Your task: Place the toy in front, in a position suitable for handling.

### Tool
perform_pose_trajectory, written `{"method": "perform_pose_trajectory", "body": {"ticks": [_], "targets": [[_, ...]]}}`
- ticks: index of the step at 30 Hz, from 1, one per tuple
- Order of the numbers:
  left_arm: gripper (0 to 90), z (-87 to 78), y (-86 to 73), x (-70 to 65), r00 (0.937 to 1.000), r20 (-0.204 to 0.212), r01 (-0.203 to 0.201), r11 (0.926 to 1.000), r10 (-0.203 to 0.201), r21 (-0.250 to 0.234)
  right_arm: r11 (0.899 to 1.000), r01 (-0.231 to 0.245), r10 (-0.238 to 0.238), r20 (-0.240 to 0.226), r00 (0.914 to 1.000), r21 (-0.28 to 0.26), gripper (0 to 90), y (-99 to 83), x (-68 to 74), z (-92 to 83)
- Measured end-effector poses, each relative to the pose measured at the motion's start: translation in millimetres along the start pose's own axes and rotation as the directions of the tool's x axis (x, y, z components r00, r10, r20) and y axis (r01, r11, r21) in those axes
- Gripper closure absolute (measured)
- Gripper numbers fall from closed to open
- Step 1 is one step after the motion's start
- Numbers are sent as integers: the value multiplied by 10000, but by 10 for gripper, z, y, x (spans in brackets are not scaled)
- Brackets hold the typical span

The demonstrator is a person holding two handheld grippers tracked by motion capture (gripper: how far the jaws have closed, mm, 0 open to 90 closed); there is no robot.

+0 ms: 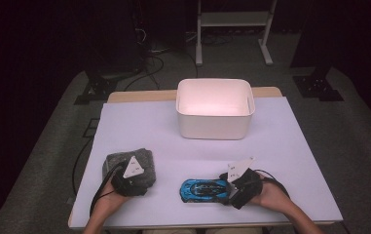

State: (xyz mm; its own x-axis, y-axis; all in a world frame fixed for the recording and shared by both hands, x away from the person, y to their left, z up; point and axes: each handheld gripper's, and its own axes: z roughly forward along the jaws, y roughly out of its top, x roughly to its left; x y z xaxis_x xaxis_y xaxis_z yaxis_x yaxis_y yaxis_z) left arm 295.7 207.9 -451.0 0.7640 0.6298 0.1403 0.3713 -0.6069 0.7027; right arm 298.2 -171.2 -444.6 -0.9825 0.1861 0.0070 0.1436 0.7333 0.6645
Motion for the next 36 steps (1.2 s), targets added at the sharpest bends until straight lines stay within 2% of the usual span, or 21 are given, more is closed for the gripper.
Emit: {"method": "perform_pose_trajectory", "body": {"ticks": [5,6,10,15,19,24,26,28,29,30,32,34,35,36], "targets": [[542,-6,-6,6,9998,-186,-22,9999,20,-123,10000,34,-34,-52,10000,9,198,-17,-12,34],[601,-11,-5,10,9998,-180,18,9999,-21,-131,10000,9,-9,-110,9999,-15,200,-19,-20,36],[712,-35,1,45,9993,3,376,9989,-376,-278,10000,7,-6,-97,10000,49,203,-13,-17,35],[744,-72,75,55,9970,452,666,9947,-632,-787,9997,152,-154,114,9998,177,205,33,11,50],[752,-81,238,-7,9955,851,517,9908,-412,-1250,9997,179,-179,0,9998,138,206,51,-11,67],[752,-10,543,-146,9866,1626,181,9841,111,-1765,9999,65,-65,-17,10000,82,205,49,-17,70],[752,44,683,-237,9777,2055,-22,9815,423,-1916,10000,24,-24,-11,10000,73,205,46,-15,69],[752,108,807,-357,9629,2570,-318,9806,820,-1936,10000,0,0,10,10000,68,204,45,-11,68],[755,147,861,-428,9521,2852,-554,9794,1105,-1944,10000,4,-5,19,10000,54,204,44,-11,69],[755,196,917,-528,9365,3205,-836,9783,1422,-1897,10000,-11,11,26,10000,40,204,42,-10,68],[754,278,974,-691,9175,3512,-1341,9765,1867,-1689,10000,-32,32,-5,10000,-15,204,31,-16,69],[722,340,989,-817,8946,3869,-1796,9726,2238,-1474,9999,-74,73,-39,10000,-76,203,19,-19,68],[685,356,988,-857,8854,3969,-2018,9693,2417,-1401,9999,-118,117,-49,9999,-105,203,15,-18,66],[618,360,986,-877,8809,4054,-2060,9690,2443,-1364,9999,-104,104,-36,9999,-108,202,10,-18,64]]}}
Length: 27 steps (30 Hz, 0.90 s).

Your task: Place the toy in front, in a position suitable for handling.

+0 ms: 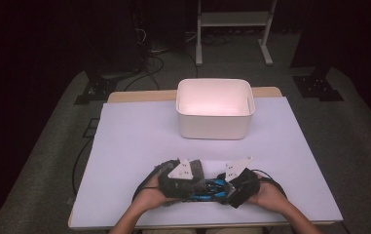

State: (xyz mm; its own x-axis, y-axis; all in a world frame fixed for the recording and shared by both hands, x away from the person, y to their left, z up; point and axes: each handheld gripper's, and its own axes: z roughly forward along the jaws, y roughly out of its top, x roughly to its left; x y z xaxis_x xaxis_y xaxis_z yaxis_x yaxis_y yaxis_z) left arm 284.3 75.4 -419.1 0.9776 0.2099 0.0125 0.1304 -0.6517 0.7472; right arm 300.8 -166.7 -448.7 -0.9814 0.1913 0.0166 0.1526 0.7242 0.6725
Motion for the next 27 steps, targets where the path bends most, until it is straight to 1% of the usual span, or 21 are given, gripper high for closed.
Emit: {"method": "perform_pose_trajectory", "body": {"ticks": [2,4,5,6,7,9,11,12,13,14,15,16,18,19,22,23,25,27], "targets": [[489,-21,0,-6,10000,80,23,10000,-23,10,10000,44,-44,50,10000,9,201,-8,0,-5],[356,-66,-19,16,9998,-159,78,10000,-78,22,10000,72,-72,65,10000,-25,200,-19,0,-5],[305,-87,-40,32,9994,-321,99,9999,-100,-27,10000,70,-70,74,9999,-20,199,-21,2,-4],[287,-114,-66,50,9991,-413,99,9999,-104,-116,10000,76,-76,99,9999,7,197,-20,5,-2],[287,-134,-92,71,9990,-389,188,9996,-196,-201,9999,159,-159,155,9998,23,196,-20,8,2],[300,-169,-133,114,9983,-458,352,9989,-366,-308,9997,216,-217,212,9995,61,194,-17,17,7],[363,-200,-164,163,9976,-487,471,9981,-490,-394,9997,249,-250,220,9994,67,194,-17,18,10],[435,-205,-172,176,9975,-420,546,9975,-565,-458,9997,242,-244,217,9995,61,194,-18,17,10],[476,-203,-178,188,9974,-336,625,9971,-640,-429,9997,250,-251,208,9995,51,194,-19,15,11],[521,-182,-179,192,9976,-309,605,9977,-614,-294,9997,259,-260,202,9995,46,194,-20,15,12],[549,-159,-178,187,9979,-251,592,9979,-598,-255,9997,252,-252,203,9995,46,194,-18,16,14],[554,-132,-173,178,9985,-217,501,9987,-503,-90,9997,259,-260,199,9995,40,194,-18,15,15],[554,-76,-153,149,9989,-259,393,9992,-392,50,9995,307,-307,213,9993,20,194,-20,15,18],[556,-57,-138,131,9991,-239,360,9993,-359,24,9995,321,-322,223,9992,37,194,-22,16,17],[626,-31,-107,85,9997,-139,182,9998,-181,54,9994,354,-355,269,9990,23,192,-33,21,13],[641,-22,-104,70,9998,-93,199,9998,-198,61,9991,427,-427,288,9987,12,191,-38,20,15],[637,-6,-103,51,9999,-53,118,9999,-118,110,9989,470,-471,321,9984,29,190,-39,23,17],[622,-13,-116,67,9998,27,182,9998,-182,98,9986,520,-523,369,9980,86,190,-38,31,20]]}}
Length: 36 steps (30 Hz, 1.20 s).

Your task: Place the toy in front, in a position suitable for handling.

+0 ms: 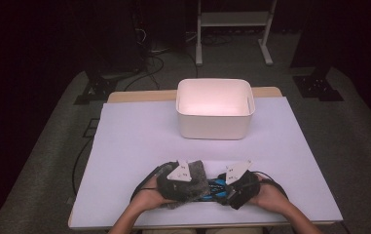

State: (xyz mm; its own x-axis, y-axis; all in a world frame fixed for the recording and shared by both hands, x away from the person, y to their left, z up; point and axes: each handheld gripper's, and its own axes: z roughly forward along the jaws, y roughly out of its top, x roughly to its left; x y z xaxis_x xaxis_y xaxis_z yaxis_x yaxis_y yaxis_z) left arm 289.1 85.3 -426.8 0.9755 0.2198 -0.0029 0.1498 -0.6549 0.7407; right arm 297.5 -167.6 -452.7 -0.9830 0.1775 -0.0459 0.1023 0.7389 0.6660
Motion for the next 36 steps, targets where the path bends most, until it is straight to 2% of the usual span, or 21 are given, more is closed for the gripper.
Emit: {"method": "perform_pose_trajectory", "body": {"ticks": [2,6,12,16,22,23,26,28,31,33,36], "targets": [[621,-12,-23,13,10000,45,-71,10000,71,-12,9997,238,-238,143,9996,55,202,0,12,6],[621,-70,-73,39,9998,73,-190,9997,189,184,9997,225,-226,122,9997,49,203,1,8,8],[626,-188,-173,103,9999,109,-2,9991,-3,433,9998,195,-195,96,9998,9,204,-3,9,6],[610,-214,-229,131,9994,208,267,9988,-276,403,9998,173,-173,97,9998,-17,204,-6,9,7],[557,-178,-179,126,9990,208,385,9984,-394,424,9998,196,-195,87,9998,-28,205,-9,7,4],[546,-169,-162,120,9991,195,361,9986,-369,395,9998,189,-189,91,9998,-37,204,-9,8,7],[539,-106,-55,77,9998,112,-142,9995,139,291,9998,216,-216,94,9997,-20,203,-2,7,16],[539,-45,26,32,9988,202,-440,9988,436,218,9998,206,-206,89,9997,-15,203,0,7,18],[535,49,79,-31,9954,33,-963,9941,963,508,9999,172,-172,88,9998,-13,204,-1,10,17],[551,30,62,-23,9965,33,-840,9956,840,416,9999,157,-157,78,9998,-45,204,-6,9,16],[602,-11,13,-11,9961,46,-879,9951,878,442,9998,218,-218,82,9997,-39,204,-5,6,18]]}}
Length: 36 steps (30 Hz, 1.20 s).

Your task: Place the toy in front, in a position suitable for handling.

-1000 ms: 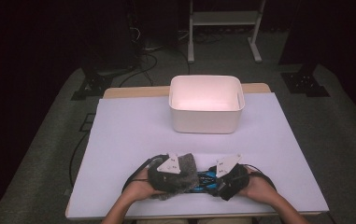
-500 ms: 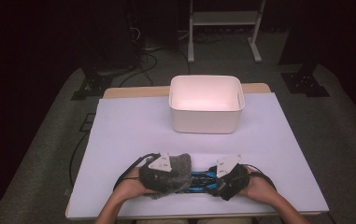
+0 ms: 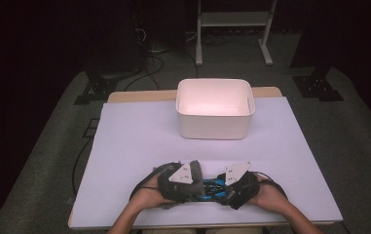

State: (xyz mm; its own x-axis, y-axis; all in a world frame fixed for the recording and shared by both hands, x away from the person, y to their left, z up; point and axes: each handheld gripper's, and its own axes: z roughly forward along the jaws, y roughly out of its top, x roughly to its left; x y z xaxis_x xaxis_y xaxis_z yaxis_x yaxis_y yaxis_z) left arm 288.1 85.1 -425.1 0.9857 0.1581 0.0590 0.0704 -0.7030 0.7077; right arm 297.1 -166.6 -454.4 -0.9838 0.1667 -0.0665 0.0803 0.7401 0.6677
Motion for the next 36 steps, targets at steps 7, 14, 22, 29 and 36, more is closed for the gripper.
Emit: {"method": "perform_pose_trajectory", "body": {"ticks": [7,14,22,29,36], "targets": [[683,-177,-218,31,9993,-353,-100,9985,118,531,10000,11,-11,20,10000,-12,204,-1,6,-2],[693,-226,-312,73,9995,-194,267,9984,-258,500,10000,1,-1,-17,10000,-67,204,-10,-1,-2],[706,-97,-66,-84,9982,520,-305,9995,309,-92,9999,-4,3,-77,10000,-154,205,-18,-9,5],[698,-95,-119,-61,9977,616,-296,9995,288,113,9999,20,-21,-59,10000,-147,205,-17,-7,5],[685,-229,-280,33,9987,501,41,9992,-61,405,9999,31,-32,-59,10000,-151,206,-18,-8,5]]}}
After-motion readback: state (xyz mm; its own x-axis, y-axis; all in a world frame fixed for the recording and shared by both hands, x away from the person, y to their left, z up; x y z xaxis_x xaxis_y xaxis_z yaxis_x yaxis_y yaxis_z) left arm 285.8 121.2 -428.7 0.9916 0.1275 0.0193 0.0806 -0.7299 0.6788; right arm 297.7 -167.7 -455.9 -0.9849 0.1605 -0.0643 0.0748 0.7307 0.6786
